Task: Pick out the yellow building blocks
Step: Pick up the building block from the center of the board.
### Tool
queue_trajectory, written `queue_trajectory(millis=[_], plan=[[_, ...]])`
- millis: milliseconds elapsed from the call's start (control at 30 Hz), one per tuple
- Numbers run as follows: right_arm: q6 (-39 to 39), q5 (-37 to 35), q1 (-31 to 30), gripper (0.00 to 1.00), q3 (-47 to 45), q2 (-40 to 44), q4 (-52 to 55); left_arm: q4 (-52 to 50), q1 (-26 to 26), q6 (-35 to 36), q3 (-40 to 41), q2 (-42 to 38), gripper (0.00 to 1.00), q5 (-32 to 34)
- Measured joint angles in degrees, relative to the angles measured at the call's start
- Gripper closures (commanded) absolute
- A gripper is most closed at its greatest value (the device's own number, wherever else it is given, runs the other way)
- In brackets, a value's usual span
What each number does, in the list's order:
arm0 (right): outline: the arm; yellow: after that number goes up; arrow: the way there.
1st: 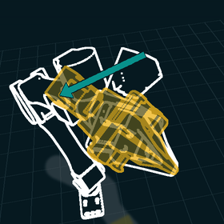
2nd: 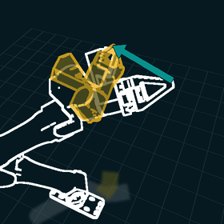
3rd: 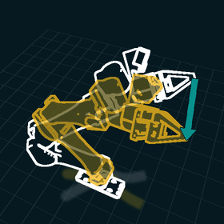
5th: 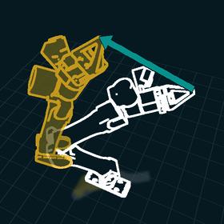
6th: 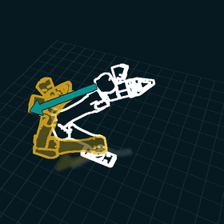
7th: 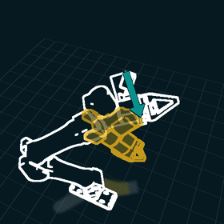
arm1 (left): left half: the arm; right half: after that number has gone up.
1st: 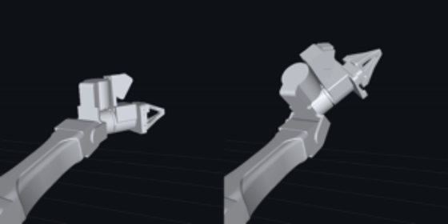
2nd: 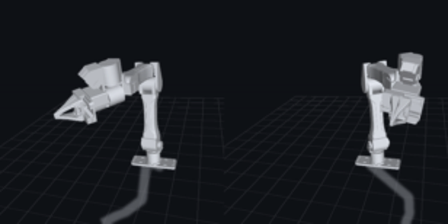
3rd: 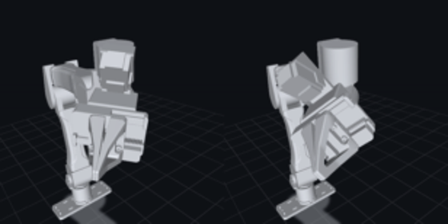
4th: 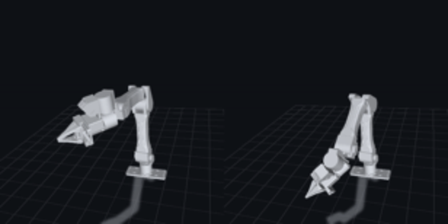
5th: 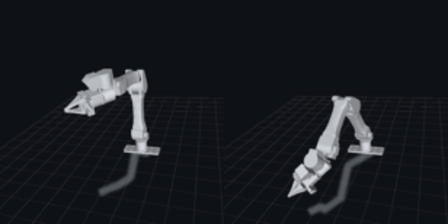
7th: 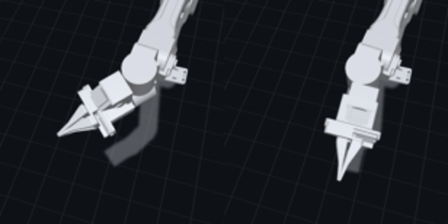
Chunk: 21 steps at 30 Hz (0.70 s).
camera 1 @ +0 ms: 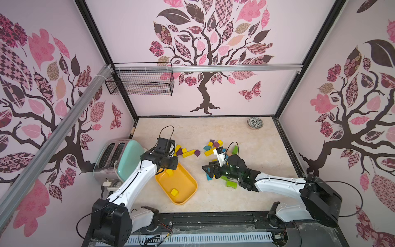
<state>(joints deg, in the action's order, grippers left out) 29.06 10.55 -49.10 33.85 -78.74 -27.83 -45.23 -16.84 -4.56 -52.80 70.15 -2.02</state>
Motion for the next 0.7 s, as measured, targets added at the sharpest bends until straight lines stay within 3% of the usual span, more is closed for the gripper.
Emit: queue_trajectory(millis=[300, 700], plan=[[-1.29, 0.42, 0.0, 0.25, 3.5, -3.08, 3.34, -0.02, -0.02, -0.02, -0.04, 0.42, 0.49, -0.7], [-10.01, -1.4, 0.0, 0.23, 14.4, -9.68, 9.66, 0.02, 0.0, -0.15, -0.15, 0.46, 0.49, -1.75]])
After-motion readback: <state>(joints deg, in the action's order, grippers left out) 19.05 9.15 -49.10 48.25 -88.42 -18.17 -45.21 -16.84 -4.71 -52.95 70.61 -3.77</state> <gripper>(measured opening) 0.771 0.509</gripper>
